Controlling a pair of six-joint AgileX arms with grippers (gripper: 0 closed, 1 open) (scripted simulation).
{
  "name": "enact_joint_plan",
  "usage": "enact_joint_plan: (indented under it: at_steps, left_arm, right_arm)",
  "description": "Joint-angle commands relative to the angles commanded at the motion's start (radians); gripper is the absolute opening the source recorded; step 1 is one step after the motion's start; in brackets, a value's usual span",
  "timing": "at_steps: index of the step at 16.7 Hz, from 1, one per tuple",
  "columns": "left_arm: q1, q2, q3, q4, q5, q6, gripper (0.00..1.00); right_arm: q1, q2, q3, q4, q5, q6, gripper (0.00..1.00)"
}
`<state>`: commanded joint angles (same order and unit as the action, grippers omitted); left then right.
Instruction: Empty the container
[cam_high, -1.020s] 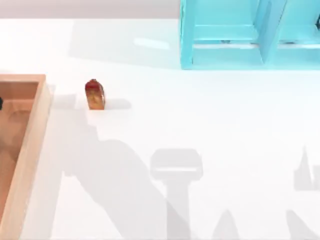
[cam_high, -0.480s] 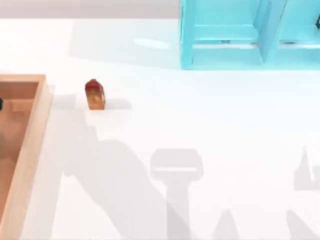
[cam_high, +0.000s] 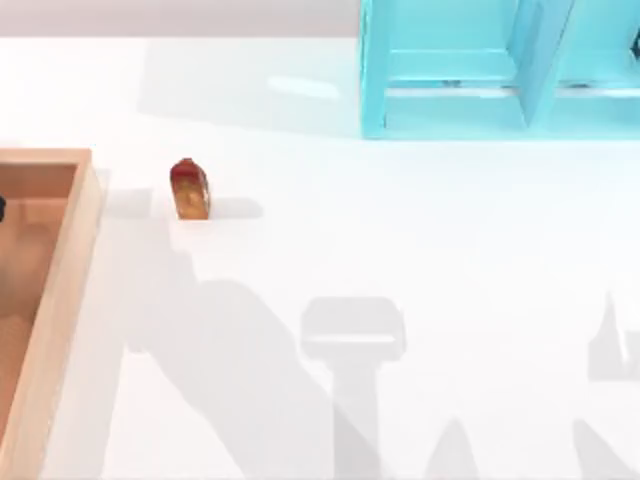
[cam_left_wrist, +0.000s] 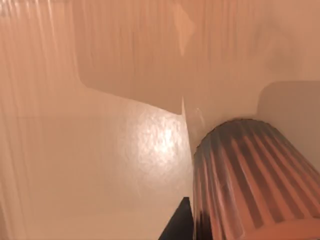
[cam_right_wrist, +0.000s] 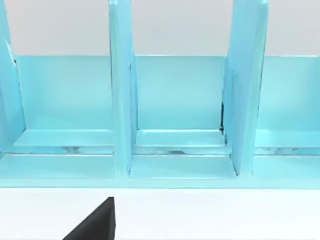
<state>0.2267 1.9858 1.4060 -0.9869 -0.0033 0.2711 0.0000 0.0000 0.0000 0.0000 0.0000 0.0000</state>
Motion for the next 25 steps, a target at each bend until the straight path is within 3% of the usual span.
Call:
enact_joint_plan:
  at_steps: [5, 15, 22, 25]
  left_arm:
    - [-0.003, -0.005, 0.062, -0.067, -0.001, 0.003, 0.0]
    - [-0.006, -0.042, 0.435, -0.479, 0.0, -0.003, 0.0]
    - [-0.005, -0.043, 0.456, -0.5, 0.0, -0.003, 0.0]
    - [-0.071, -0.046, 0.448, -0.457, 0.022, -0.037, 0.0]
  right_arm:
    - [0.0, 0.0, 0.0, 0.0, 0.0, 0.0, 1.0]
    - [0.0, 0.0, 0.0, 0.0, 0.0, 0.0, 1.0]
    - [0.0, 0.0, 0.0, 0.0, 0.0, 0.0, 1.0]
    - [0.0, 0.0, 0.0, 0.0, 0.0, 0.0, 1.0]
